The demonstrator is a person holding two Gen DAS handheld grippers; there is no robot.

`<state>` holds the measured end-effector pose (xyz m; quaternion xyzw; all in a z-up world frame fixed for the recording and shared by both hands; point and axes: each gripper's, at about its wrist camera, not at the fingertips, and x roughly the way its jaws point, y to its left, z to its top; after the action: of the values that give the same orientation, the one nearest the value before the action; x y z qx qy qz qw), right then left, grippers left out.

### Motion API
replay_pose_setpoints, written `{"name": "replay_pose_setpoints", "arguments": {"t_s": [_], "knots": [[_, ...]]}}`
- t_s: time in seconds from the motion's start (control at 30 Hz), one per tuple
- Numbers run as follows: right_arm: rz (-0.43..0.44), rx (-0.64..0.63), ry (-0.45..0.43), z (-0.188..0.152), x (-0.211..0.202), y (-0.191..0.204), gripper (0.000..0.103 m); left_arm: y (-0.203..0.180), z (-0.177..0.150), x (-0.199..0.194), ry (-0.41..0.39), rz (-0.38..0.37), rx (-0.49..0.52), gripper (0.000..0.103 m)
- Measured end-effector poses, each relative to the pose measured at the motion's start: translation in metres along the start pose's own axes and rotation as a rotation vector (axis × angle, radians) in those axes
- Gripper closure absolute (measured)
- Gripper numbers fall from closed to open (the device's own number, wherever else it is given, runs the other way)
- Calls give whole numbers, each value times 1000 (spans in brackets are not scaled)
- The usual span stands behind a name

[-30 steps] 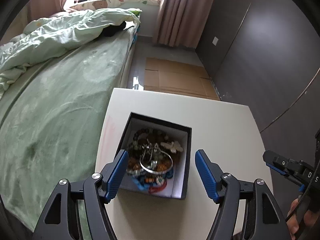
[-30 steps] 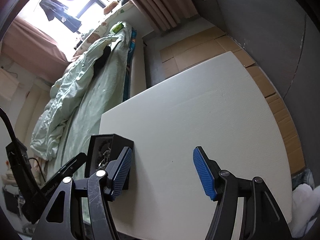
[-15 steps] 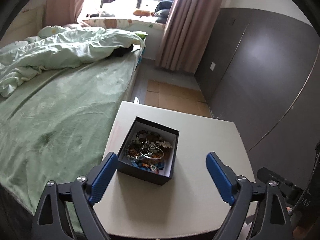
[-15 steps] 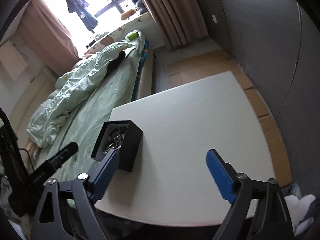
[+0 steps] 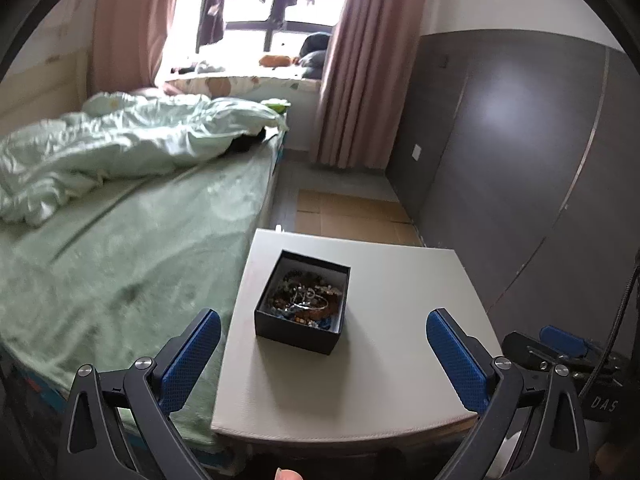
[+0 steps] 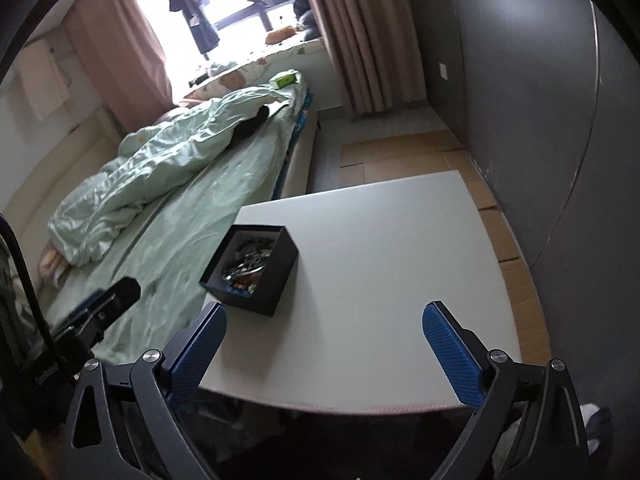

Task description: Organize jewelry

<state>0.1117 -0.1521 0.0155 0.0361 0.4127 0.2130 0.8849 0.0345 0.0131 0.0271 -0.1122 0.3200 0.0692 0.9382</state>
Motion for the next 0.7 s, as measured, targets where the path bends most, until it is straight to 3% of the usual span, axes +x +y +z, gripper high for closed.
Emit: {"name": "replay_pose_setpoints", "arguments": {"t_s": [0.27,0.7], "knots": [[-18,-40,-10,-8,-21,14,4,-13,2,-18,-6,6,77,0],[-71,-67,-2,-6,-24,18,4,-10,3,-16,7,11,95,0]]}}
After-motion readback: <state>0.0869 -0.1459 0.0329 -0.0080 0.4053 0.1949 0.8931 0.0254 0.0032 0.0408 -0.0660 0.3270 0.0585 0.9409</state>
